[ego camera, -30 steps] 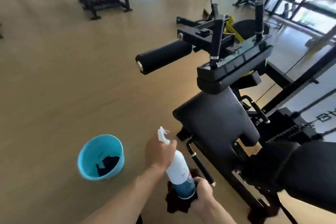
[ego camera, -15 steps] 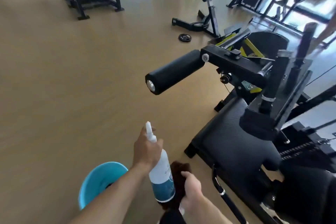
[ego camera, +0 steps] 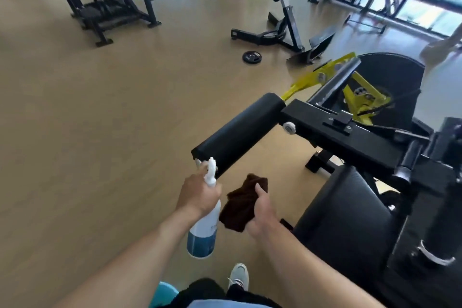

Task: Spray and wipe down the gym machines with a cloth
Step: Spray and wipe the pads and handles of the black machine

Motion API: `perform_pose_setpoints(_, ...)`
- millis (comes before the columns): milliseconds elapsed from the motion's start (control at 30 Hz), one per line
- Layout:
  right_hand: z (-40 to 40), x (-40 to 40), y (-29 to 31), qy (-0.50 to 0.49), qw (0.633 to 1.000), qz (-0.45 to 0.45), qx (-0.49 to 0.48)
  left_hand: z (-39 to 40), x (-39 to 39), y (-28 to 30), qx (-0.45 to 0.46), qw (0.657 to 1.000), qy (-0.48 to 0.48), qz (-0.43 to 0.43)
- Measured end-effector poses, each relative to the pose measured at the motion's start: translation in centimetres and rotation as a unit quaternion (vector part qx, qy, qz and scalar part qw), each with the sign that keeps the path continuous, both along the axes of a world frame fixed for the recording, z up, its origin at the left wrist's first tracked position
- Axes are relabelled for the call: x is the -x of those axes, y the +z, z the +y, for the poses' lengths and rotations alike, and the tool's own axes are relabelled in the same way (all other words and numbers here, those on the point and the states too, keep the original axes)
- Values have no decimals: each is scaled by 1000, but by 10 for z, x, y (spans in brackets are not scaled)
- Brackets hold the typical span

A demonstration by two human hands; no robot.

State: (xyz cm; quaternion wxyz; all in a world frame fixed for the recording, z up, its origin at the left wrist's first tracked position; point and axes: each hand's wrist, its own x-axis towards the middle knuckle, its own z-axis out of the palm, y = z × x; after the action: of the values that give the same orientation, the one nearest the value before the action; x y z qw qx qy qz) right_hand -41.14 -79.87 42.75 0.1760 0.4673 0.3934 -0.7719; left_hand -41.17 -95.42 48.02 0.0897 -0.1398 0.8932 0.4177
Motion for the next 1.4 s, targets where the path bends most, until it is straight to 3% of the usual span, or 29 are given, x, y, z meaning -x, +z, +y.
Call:
perform_pose_setpoints(133,-22,70,12,-8,999,42,-20,-16,52,11,40,999,-29,-5)
perform_pose_setpoints(267,-48,136,6,-38,990,74,-113,-39,116,13,45,995,-81,-28)
perform_pose_setpoints(433,-89,196,-43,82,966,15,-244,-69,199,-1,70,983,-165,-38)
perform_pose_setpoints(533,-119,228,-72,210,899,-47,-382,-93,259,-14,64,970,-232,-43)
perform_pose_setpoints(667,-153,241,-98,204,811,-128,-533,-120,330,-37,62,947,-310,-54)
perform_pose_setpoints(767,-163,249,-102,219,766,-176,-579,-125,374,-48,72,917,-386,-67)
perform_pose_setpoints(867,-167,257,-104,235,752,-196,-583,-110,412,-52,106,868,-480,-69)
perform_pose_setpoints(967,-167,259,-110,184,777,-177,-575,-77,438,-55,98,836,-533,-87)
perform_pose_setpoints(1133,-160,245,-113,191,777,-172,-574,-42,465,-62,98,832,-537,-96)
perform_pose_setpoints(1200,-156,238,-112,202,764,-166,-590,-35,475,-62,113,815,-558,-112)
perform_pose_setpoints(1300,-148,235,-105,172,794,-156,-561,-19,486,-63,127,769,-615,-118)
perform_pose_setpoints(1400,-148,235,-101,164,799,-170,-553,-11,492,-67,123,753,-639,-94)
